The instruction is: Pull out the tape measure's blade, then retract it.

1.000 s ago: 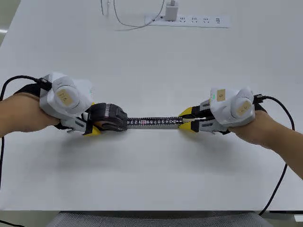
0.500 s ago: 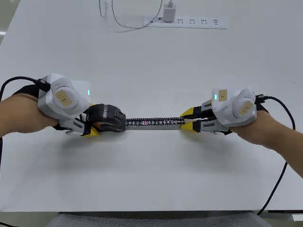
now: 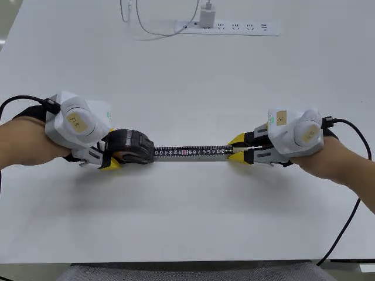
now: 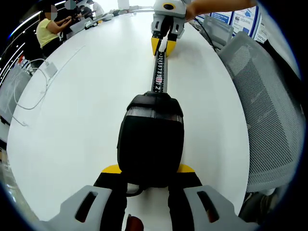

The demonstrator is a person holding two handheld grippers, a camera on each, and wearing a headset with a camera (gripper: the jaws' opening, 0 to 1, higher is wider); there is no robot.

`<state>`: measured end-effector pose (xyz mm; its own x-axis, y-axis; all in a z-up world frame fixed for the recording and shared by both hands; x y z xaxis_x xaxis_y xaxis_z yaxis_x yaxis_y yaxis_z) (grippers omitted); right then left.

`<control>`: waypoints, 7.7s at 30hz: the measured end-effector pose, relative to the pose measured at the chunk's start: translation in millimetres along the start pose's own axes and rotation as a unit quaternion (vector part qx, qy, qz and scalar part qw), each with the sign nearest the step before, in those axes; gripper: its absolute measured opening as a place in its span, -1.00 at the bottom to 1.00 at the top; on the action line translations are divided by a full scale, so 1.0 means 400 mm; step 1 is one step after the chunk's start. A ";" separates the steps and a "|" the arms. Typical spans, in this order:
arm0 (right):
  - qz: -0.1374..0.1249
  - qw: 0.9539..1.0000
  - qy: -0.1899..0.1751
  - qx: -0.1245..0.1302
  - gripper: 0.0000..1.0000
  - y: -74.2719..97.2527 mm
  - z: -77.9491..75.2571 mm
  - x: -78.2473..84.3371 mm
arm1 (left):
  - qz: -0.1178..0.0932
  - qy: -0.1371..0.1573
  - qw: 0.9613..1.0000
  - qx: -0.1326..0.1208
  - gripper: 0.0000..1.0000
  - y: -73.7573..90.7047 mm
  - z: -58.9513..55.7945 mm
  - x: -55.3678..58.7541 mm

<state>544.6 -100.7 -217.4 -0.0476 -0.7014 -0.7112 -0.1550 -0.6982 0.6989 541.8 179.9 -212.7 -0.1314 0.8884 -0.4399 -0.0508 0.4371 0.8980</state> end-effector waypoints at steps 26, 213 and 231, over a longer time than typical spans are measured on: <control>0.017 1.000 -0.008 0.008 -0.86 0.052 -0.008 0.055 | 0.005 -0.003 1.000 0.002 -0.45 -0.002 0.001 -0.002; -0.001 0.977 -0.154 0.149 0.07 0.210 0.071 0.018 | -0.195 0.211 0.944 -0.164 0.22 0.160 -0.110 0.024; -0.018 0.964 -0.181 0.192 0.13 0.255 0.117 0.022 | -0.223 0.262 0.917 -0.202 0.24 0.203 -0.163 0.061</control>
<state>482.1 -171.2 -156.0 -0.3663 -0.5322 -0.7633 -0.5134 -0.5686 0.6428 470.0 228.0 -149.8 -0.4605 0.3981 -0.7934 -0.5634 0.5596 0.6078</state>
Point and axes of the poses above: the centre of the closed fingertips' face, and the gripper's own axes: y roughly backward along the fingers, z roughly to its left, x roughly out of its underside, the point moved 6 cm from there along y, roughly backward along the fingers, and after that the axes turned 3 degrees about x, right-handed, at the moved point
